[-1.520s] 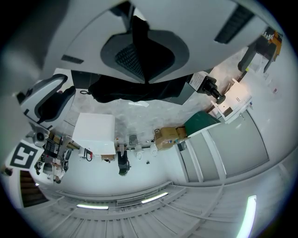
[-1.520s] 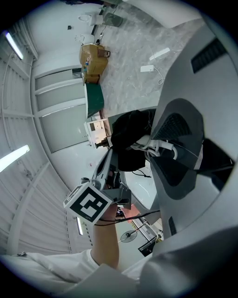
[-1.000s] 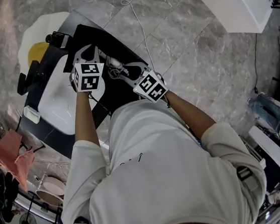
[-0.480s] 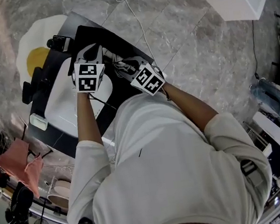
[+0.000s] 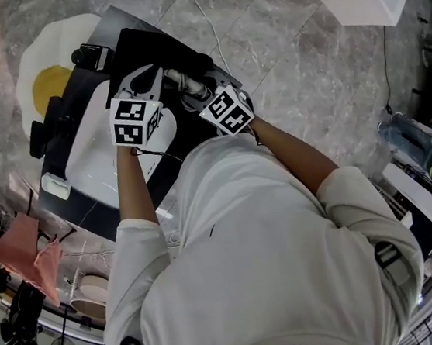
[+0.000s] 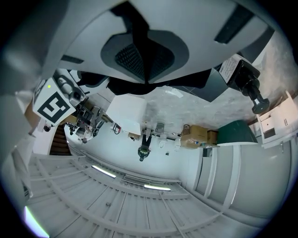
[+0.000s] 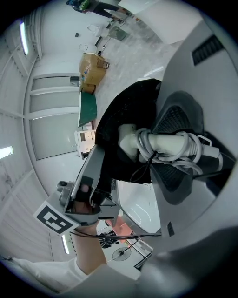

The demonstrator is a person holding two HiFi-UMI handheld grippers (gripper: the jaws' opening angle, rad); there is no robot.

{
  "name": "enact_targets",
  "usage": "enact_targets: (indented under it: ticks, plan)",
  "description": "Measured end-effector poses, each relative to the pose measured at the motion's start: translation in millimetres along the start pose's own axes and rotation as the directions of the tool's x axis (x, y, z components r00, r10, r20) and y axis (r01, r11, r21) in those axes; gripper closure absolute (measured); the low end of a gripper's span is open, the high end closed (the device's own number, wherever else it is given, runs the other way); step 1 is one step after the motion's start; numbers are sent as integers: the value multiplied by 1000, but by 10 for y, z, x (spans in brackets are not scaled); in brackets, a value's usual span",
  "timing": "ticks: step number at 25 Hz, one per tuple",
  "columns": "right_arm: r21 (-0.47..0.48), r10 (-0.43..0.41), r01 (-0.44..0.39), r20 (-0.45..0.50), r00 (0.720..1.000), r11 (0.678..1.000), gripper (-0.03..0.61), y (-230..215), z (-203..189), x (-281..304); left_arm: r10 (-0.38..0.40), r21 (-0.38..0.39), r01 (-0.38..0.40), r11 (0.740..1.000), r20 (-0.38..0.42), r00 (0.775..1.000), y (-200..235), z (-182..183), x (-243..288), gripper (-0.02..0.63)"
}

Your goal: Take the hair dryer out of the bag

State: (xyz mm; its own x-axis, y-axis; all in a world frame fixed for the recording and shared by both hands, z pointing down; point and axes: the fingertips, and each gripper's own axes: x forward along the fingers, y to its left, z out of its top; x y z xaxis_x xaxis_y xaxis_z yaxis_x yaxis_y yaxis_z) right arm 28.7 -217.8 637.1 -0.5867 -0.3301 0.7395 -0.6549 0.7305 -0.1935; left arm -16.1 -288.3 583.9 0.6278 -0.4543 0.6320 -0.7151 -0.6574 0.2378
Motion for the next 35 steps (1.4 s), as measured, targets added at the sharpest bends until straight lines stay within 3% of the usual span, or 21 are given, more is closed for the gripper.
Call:
enact_targets:
  ticks: [8, 23, 30, 35]
  plan:
    - [48, -36, 38, -33, 999, 998, 323, -23, 109, 125, -27, -36, 28, 999, 30, 999, 30, -43, -51, 580]
    - [138, -17, 33, -116, 993, 990, 225, -104, -37, 532, -93, -64, 95, 993, 27, 995, 26, -186, -35, 580]
    - [88, -29, 38, -97, 995, 995, 235, -94, -29, 574, -118, -73, 120, 990, 32, 992, 7, -242, -25, 580]
    - [67, -2, 8, -85, 996, 998, 284, -96, -27, 561, -120, -81, 121, 989, 27, 992, -14, -248, -23, 581]
